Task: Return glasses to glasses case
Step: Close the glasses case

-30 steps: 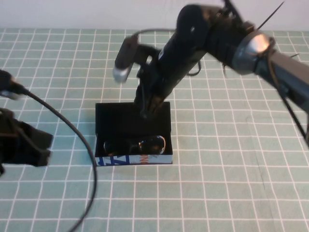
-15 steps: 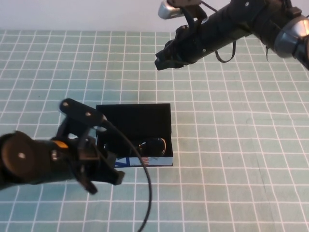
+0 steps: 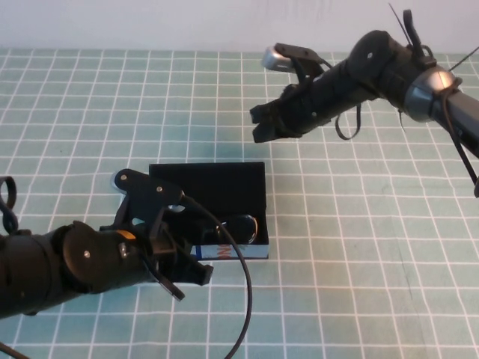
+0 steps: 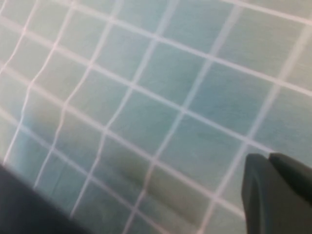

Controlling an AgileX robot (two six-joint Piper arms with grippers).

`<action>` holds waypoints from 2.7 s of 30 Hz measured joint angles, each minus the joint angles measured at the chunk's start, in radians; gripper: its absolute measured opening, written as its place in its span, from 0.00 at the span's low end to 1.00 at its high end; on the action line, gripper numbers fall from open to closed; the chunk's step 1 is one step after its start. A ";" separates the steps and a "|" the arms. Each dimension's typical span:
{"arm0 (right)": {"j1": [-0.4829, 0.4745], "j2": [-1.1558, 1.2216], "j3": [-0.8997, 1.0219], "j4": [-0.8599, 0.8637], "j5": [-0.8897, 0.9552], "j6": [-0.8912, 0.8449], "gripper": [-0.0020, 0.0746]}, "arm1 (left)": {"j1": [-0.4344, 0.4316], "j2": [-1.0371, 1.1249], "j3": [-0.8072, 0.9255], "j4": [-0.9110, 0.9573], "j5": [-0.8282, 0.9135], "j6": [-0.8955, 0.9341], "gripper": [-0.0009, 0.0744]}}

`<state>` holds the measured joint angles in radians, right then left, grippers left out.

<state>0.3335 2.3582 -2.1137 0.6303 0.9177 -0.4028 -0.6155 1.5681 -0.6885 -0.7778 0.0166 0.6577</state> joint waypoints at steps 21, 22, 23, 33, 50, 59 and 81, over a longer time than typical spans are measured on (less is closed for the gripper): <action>-0.096 0.116 0.000 0.324 0.167 -0.112 0.01 | -0.045 0.010 0.000 -0.052 -0.029 0.000 0.01; -0.096 0.117 0.000 0.326 0.173 -0.120 0.01 | -0.051 0.019 0.000 -0.052 -0.033 0.000 0.01; -0.096 0.119 0.000 0.326 0.178 -0.125 0.01 | -0.057 0.030 0.000 -0.052 -0.035 -0.002 0.01; -0.096 0.121 0.000 0.329 0.193 -0.147 0.01 | -0.081 0.095 0.000 0.026 -0.141 -0.035 0.01; -0.096 0.121 0.000 0.371 0.263 -0.197 0.01 | -0.081 0.122 0.000 0.101 -0.126 -0.087 0.01; -0.096 0.121 0.000 0.385 0.282 -0.211 0.01 | -0.081 0.139 0.000 0.105 -0.162 -0.091 0.01; -0.047 0.056 0.020 0.363 0.282 -0.153 0.01 | -0.081 0.139 0.000 0.118 -0.173 -0.091 0.01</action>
<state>0.2861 2.4144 -2.0941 0.9936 1.1998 -0.5562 -0.6963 1.7074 -0.6885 -0.6598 -0.1559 0.5667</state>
